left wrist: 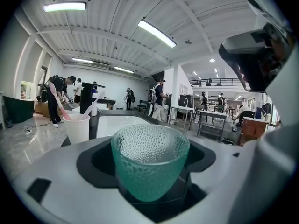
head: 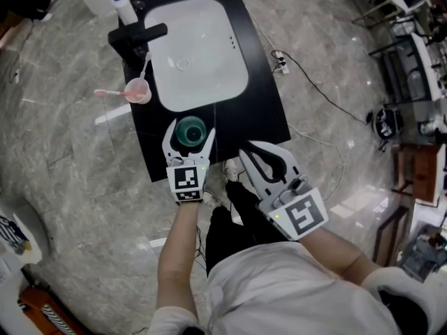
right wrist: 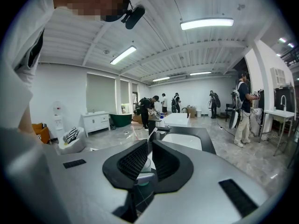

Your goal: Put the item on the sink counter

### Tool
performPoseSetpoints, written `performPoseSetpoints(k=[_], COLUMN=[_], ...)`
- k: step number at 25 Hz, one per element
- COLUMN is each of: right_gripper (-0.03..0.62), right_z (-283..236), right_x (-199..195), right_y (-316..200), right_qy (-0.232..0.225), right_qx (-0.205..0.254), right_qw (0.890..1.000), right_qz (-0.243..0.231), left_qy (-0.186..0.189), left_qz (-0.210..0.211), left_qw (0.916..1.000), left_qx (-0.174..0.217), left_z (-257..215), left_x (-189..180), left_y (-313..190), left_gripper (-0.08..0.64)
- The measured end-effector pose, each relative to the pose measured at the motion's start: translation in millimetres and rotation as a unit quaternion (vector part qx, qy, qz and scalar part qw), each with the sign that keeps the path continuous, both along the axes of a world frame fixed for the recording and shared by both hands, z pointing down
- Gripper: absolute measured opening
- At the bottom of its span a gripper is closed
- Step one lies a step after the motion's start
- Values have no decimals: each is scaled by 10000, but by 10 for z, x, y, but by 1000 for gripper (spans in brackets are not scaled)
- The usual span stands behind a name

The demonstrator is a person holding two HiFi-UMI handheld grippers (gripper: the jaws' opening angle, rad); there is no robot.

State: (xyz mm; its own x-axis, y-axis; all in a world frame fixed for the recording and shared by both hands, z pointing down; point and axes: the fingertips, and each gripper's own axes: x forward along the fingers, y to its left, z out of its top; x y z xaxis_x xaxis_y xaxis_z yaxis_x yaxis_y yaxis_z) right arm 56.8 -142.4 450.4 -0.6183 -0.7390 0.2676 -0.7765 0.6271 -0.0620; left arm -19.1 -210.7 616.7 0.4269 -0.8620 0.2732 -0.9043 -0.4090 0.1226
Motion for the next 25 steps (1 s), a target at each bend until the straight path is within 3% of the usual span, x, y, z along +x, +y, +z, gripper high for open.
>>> performPoseSetpoints(k=[25], right_gripper=[54], right_z=[1], right_x=[-29], right_y=[-83], right_qy=[-18], right_qx=[-36], right_qw=[10000], right_qz=[44], left_qy=[-235], left_qz=[288], left_qw=[9993], left_qx=[8], left_z=[19], left_x=[51], left_y=[21], left_gripper=[393])
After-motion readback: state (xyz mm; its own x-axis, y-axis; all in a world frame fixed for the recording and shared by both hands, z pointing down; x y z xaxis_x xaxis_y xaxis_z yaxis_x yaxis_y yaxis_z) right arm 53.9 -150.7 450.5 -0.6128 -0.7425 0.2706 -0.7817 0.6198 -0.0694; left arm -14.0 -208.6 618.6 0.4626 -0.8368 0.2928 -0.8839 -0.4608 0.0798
